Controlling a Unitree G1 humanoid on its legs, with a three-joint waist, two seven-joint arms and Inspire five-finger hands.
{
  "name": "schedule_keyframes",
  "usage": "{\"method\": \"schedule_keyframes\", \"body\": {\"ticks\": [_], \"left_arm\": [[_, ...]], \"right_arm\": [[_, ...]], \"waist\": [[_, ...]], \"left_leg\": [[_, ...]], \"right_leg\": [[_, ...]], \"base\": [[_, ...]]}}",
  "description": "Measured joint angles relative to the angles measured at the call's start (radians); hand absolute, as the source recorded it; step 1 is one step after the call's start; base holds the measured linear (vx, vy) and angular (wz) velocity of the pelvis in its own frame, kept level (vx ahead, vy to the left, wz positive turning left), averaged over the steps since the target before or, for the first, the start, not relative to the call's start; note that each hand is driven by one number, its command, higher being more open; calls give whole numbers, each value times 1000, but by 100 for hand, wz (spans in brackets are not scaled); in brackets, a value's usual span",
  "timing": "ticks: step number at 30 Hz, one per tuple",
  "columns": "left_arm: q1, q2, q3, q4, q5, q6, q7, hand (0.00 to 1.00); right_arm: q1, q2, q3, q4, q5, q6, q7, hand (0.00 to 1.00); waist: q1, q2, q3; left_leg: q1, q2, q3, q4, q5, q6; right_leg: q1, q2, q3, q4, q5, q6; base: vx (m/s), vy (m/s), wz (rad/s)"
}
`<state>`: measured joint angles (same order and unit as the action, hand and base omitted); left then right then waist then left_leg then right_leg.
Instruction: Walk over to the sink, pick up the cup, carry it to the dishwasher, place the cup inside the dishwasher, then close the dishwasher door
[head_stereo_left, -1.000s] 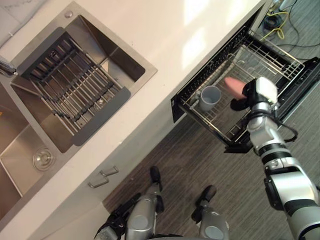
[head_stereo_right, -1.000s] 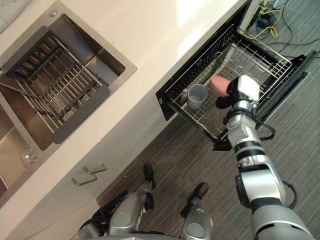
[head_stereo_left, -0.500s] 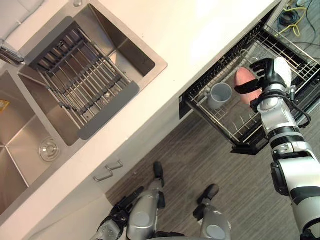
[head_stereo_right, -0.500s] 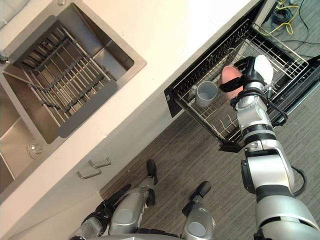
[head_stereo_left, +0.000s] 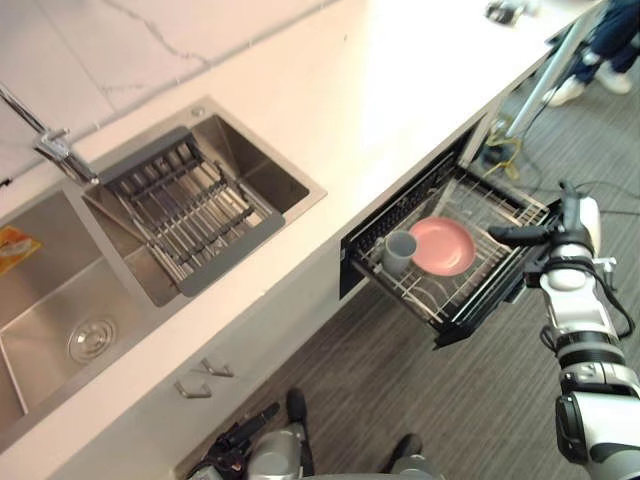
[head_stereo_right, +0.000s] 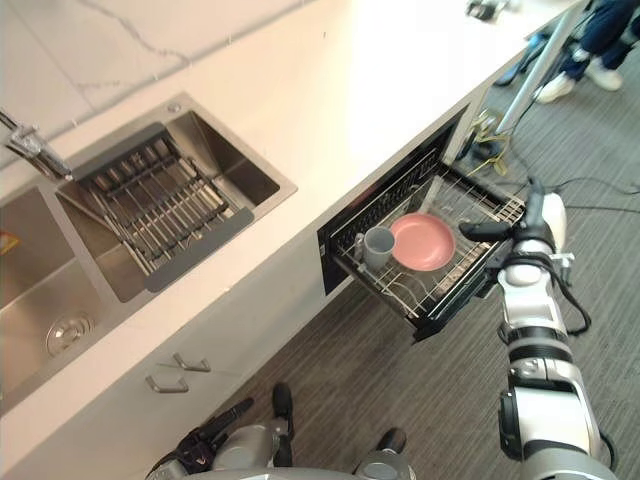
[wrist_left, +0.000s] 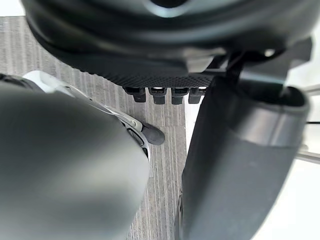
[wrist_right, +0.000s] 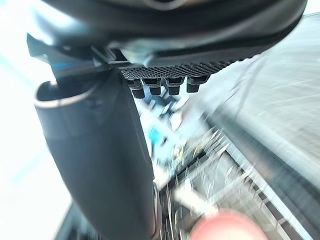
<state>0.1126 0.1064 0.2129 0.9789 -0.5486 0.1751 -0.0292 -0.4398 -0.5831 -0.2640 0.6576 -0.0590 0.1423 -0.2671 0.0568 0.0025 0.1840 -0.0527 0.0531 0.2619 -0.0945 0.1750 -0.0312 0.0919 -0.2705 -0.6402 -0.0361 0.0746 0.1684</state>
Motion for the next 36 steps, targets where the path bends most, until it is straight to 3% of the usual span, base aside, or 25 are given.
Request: {"method": "schedule_keyframes", "body": {"ticks": [6,7,11,13,14,17,26,30,34,36], "left_arm": [[67,14,3,15,39,1,0,100],[69,14,-1,19,39,2,-1,100],[32,19,-29,17,29,-4,-4,100],[-6,17,-47,12,8,-8,-11,100],[-31,3,-59,9,-21,-13,-20,100],[-51,-18,-87,-5,-82,-34,-30,100],[-59,-20,-115,-63,-100,-20,-32,100],[-73,-52,-142,-79,-108,-16,-45,100],[-64,-65,-161,-76,-121,-12,-83,100],[-53,-66,-161,-76,-119,-13,-93,100]], "right_arm": [[169,77,-177,-13,135,14,-88,100],[186,87,-189,-8,160,14,-94,0],[162,97,-203,-2,217,14,-107,0],[94,96,-204,0,235,14,-105,0],[31,85,-202,1,235,14,-100,0],[-70,54,-176,0,232,14,-72,0],[-281,-66,11,14,111,21,-19,0],[-395,-154,85,119,94,29,-14,0],[-424,-189,136,195,89,35,-17,0],[-440,-197,152,203,89,35,-17,0]], "waist": [[-53,0,-52],[-57,3,-53],[-72,30,-28],[-75,49,32],[-75,73,84],[-70,121,161],[-37,162,238],[-26,215,257],[7,267,257],[10,282,257]], "left_leg": [[15,13,34,0,-5,-6],[6,16,42,0,-5,-6],[-88,33,57,0,16,-6],[-125,40,70,0,31,-2],[-152,42,81,0,40,0],[-171,39,93,0,45,4],[-215,21,39,7,57,18],[-214,-7,-43,8,64,23],[-213,-34,-146,7,71,12],[-212,-47,-181,7,77,9]], "right_leg": [[-8,5,35,-1,-1,-11],[-23,8,42,-2,3,-15],[-130,16,74,4,31,-40],[-180,21,92,11,50,-57],[-217,22,107,15,61,-60],[-249,22,127,17,78,-60],[-287,12,115,32,80,-57],[-286,-31,79,113,40,-41],[-280,-89,8,252,-43,-31],[-279,-124,-18,318,-81,-25]], "base": [[-27,1,-17],[-36,3,-24],[-50,6,-19],[-84,2,-22],[-91,5,-21],[-74,2,-16],[29,-9,5],[-28,38,35],[-41,30,58],[-3,-7,68]]}}
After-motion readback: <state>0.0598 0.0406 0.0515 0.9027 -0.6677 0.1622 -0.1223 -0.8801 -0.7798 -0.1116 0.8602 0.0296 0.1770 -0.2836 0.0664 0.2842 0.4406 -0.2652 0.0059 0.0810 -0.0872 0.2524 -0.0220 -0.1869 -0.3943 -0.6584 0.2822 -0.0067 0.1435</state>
